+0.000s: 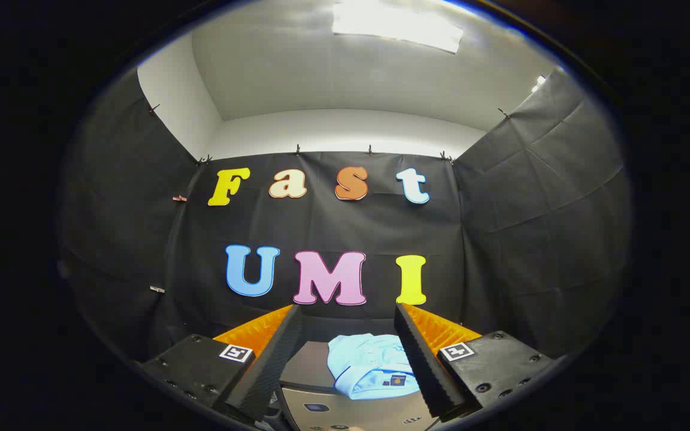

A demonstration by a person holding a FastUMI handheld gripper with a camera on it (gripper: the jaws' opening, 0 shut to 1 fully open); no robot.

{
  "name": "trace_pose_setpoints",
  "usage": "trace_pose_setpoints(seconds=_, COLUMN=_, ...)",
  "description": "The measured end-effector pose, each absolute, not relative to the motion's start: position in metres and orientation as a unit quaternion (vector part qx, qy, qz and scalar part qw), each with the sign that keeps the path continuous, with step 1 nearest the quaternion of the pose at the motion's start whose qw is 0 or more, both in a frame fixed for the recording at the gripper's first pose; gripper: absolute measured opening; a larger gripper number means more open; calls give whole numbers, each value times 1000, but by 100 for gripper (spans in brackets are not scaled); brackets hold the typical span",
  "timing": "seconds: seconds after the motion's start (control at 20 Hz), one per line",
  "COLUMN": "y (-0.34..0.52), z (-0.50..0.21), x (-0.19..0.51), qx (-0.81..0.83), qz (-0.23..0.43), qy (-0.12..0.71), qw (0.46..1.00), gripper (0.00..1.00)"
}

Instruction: Put the clothes into the washing machine and then close the washing machine lid.

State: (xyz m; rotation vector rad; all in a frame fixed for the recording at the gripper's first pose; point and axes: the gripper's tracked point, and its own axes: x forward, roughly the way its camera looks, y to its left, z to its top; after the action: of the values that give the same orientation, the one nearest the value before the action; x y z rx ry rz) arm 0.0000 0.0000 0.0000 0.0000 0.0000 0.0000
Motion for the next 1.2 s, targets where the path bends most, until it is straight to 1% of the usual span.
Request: trace_pose_setpoints(seconds=1.2, y=-2, z=-10, x=10, qx=3, qz=-5, qy=15, qw=1000, gripper=97)
